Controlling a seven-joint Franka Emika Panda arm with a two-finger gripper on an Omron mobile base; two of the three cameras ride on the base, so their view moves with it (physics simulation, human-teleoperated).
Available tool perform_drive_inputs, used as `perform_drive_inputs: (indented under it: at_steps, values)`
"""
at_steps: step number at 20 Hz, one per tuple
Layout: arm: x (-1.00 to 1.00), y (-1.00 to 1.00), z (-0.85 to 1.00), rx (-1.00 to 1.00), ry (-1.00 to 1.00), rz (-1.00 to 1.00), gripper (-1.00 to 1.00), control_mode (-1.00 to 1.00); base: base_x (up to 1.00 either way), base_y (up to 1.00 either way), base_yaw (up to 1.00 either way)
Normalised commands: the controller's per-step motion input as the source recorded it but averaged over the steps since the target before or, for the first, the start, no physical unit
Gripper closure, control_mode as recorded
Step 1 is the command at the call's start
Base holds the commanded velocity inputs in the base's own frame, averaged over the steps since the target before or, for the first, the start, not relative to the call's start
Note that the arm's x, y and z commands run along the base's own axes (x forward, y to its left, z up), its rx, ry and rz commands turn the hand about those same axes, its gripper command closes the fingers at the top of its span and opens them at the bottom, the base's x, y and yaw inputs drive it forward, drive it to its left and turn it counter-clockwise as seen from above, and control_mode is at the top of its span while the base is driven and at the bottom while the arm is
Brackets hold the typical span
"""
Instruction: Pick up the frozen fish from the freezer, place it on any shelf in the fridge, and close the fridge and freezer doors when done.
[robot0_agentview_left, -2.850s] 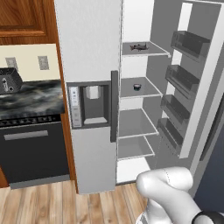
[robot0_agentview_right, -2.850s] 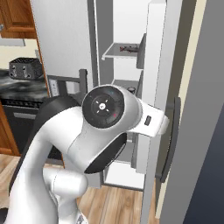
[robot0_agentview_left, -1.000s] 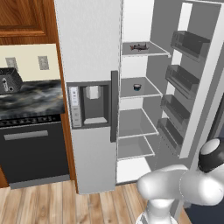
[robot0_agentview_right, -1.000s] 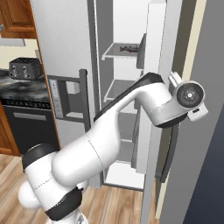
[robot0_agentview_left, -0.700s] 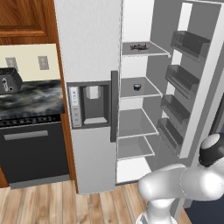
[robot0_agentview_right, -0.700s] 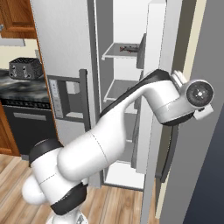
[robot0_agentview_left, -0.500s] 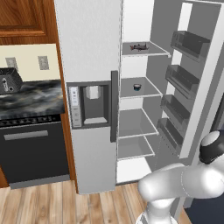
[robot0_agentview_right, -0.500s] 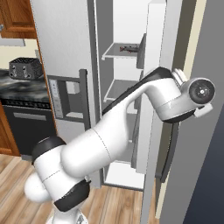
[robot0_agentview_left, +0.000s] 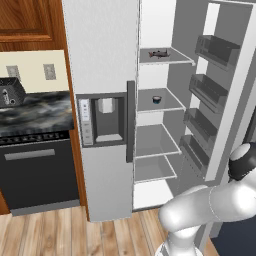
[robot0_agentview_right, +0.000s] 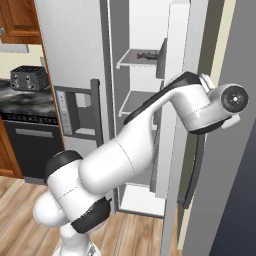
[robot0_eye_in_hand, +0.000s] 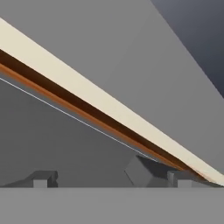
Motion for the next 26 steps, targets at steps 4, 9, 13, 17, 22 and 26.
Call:
perform_drive_inputs:
  at_steps: [4,9,13,17,22,26]
  values:
    - [0.02,0.22,0.00,0.06,0.00,0.04,-1.00,-1.00,0.00,0.00,0.00]
    - [0.00,0.34,0.00,0.04,0.00,0.09,-1.00,-1.00,0.00,0.00,0.00]
    - [0.01,0.44,0.00,0.04,0.00,0.10,-1.00,-1.00,0.00,0.00,0.00]
    - [0.04,0.10,0.00,0.03,0.00,0.04,-1.00,-1.00,0.00,0.00,0.00]
    - [0.00,0.00,0.03,0.00,0.00,0.00,-1.00,-1.00,0.00,0.00,0.00]
    - [0.03,0.01,0.04,0.00,0.00,0.00,-1.00,-1.00,0.00,0.00,0.00]
